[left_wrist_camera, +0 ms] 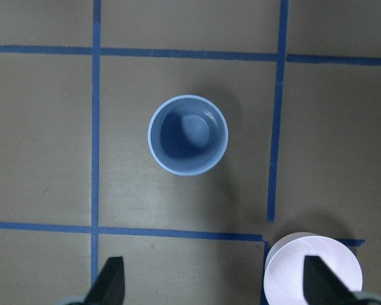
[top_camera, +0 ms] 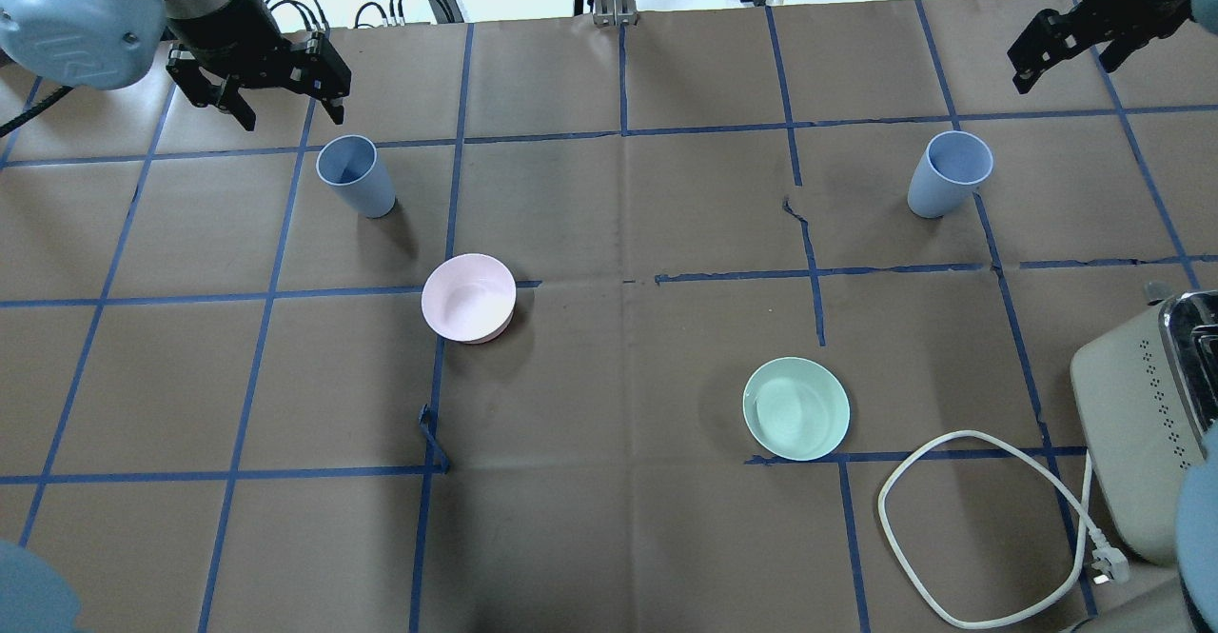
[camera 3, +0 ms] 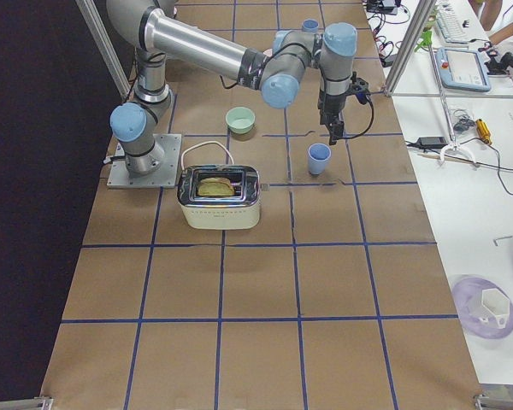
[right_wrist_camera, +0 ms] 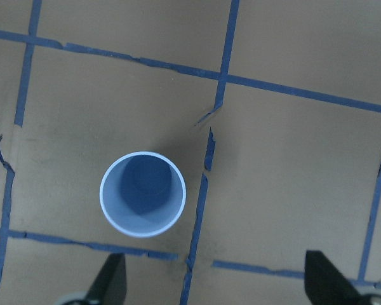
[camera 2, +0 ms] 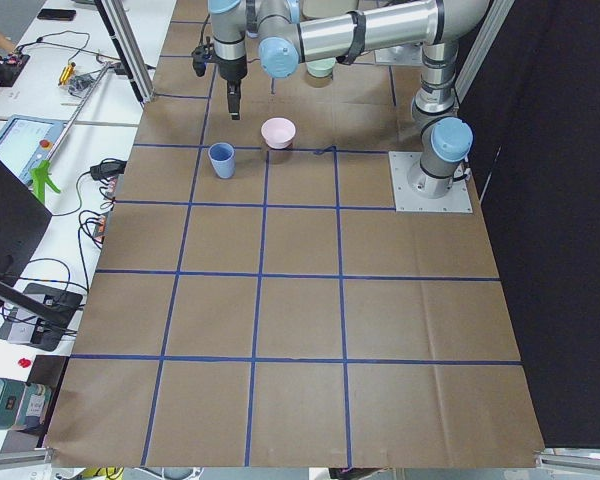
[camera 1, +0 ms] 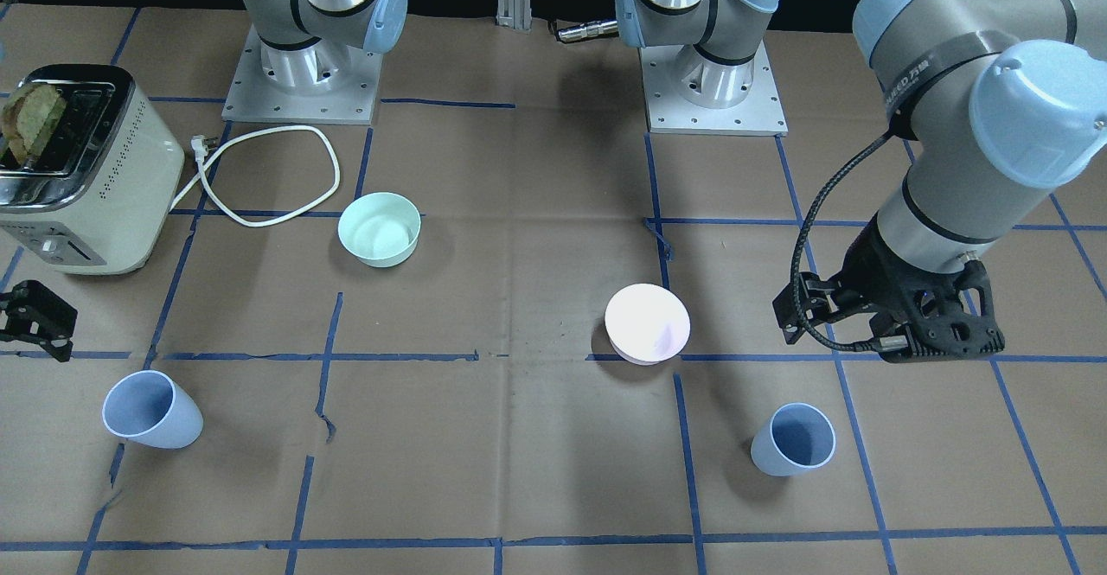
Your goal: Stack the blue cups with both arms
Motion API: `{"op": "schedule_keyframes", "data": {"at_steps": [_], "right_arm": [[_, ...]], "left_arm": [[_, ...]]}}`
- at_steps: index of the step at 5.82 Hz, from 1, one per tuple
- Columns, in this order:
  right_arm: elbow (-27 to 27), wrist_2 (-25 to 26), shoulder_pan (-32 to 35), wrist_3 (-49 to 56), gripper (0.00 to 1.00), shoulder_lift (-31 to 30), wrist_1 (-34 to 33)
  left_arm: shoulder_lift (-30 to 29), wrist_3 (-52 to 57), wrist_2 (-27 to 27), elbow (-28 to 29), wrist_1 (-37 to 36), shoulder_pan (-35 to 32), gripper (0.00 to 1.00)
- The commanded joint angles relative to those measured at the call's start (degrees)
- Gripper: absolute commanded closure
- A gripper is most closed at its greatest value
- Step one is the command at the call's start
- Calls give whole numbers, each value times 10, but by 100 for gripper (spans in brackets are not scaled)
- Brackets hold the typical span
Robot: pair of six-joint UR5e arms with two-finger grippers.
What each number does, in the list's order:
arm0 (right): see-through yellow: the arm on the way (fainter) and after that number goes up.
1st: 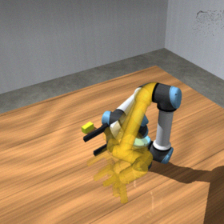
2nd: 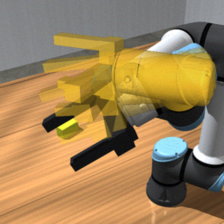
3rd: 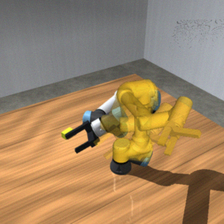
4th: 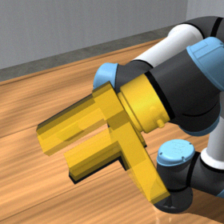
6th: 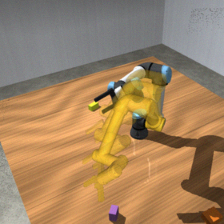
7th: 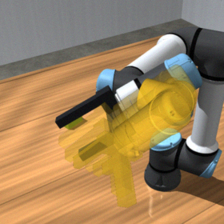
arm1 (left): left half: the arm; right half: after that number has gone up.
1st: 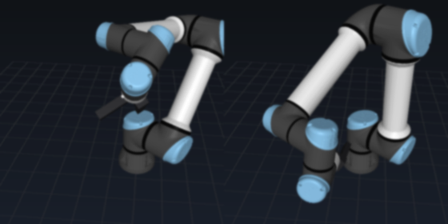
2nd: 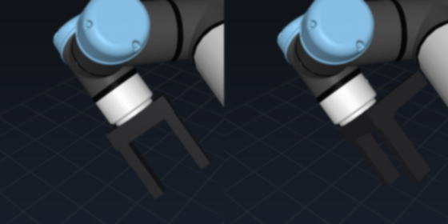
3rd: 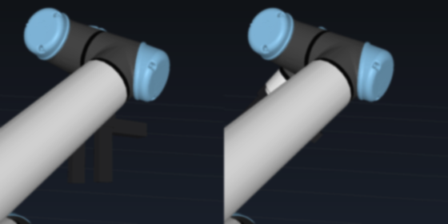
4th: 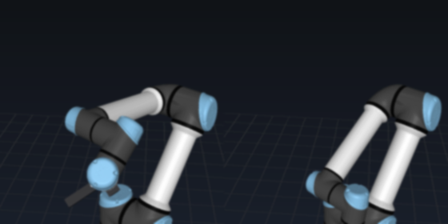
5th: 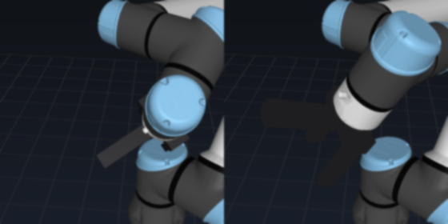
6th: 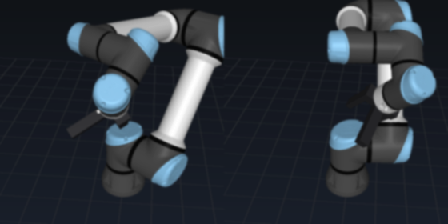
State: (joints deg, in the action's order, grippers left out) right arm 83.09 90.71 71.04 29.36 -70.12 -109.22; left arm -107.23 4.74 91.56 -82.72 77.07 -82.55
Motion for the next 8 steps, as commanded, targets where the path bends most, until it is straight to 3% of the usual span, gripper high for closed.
{"op": "schedule_keyframes", "data": {"at_steps": [1,5,6,7,8], "right_arm": [[5,-16,-1,-24,1,59,-28],[87,-13,-1,-39,0,67,-88],[88,-14,-1,-40,19,67,-88],[88,-15,-1,-40,63,67,-88],[88,-15,-1,-43,91,66,-88]], "left_arm": [[-59,1,0,-2,-61,-2,3],[-145,1,-3,-3,-123,-15,4],[-152,2,-3,-3,-123,-19,17],[-153,4,-3,-6,-122,-18,62],[-156,7,-3,-4,-123,-18,85]]}}
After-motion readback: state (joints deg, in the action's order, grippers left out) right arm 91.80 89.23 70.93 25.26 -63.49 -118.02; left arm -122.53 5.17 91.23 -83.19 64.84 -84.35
